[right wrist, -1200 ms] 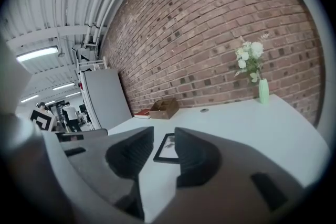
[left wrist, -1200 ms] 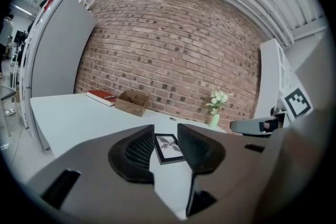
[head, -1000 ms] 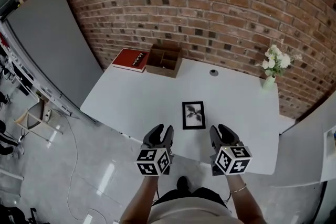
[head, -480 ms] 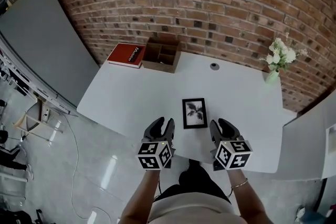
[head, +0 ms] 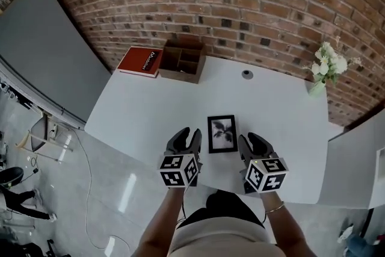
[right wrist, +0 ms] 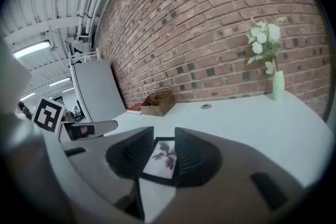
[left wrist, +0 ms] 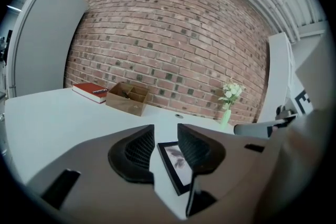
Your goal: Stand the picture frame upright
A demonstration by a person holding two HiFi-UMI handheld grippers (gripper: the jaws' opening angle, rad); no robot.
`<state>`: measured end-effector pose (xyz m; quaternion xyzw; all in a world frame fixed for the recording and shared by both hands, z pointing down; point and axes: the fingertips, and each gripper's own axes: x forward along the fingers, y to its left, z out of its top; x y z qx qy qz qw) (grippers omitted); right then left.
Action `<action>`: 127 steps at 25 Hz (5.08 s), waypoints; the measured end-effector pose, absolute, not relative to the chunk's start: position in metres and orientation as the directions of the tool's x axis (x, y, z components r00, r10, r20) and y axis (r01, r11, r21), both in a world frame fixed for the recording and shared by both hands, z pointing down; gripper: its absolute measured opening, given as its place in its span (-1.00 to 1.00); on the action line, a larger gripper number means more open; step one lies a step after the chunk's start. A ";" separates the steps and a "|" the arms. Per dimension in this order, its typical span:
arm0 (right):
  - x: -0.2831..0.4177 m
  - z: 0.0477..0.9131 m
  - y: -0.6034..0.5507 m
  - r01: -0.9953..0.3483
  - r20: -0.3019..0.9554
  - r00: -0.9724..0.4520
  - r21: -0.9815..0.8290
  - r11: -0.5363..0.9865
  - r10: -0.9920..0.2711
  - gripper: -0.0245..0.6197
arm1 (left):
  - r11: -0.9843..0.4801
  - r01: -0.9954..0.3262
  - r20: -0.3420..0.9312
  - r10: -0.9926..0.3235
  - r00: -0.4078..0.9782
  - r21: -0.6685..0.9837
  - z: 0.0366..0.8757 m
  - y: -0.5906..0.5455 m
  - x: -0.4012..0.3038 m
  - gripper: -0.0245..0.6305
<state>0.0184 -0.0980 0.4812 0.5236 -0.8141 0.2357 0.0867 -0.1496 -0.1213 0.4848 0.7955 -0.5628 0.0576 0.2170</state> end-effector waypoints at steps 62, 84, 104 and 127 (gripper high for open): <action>0.010 0.585 -0.126 -0.845 0.626 -0.534 -0.415 0.337 -0.568 -0.51 | -0.099 -0.925 0.646 -0.689 0.330 0.368 0.600 -0.171 -0.102 -0.73; -0.014 0.587 -0.126 -0.766 0.585 -0.641 -0.520 0.377 -0.496 -0.50 | -0.193 -0.868 0.501 -0.751 0.431 0.457 0.572 -0.163 -0.107 -0.72; 0.021 0.519 -0.195 -0.780 0.454 -0.621 -0.446 0.440 -0.639 -0.56 | -0.358 -0.876 0.391 -0.792 0.469 0.324 0.494 -0.242 -0.066 -0.73; 0.026 0.480 -0.305 -0.822 0.387 -0.564 -0.349 0.450 -0.729 -0.56 | -0.431 -0.871 0.296 -0.822 0.486 0.234 0.446 -0.353 -0.058 -0.73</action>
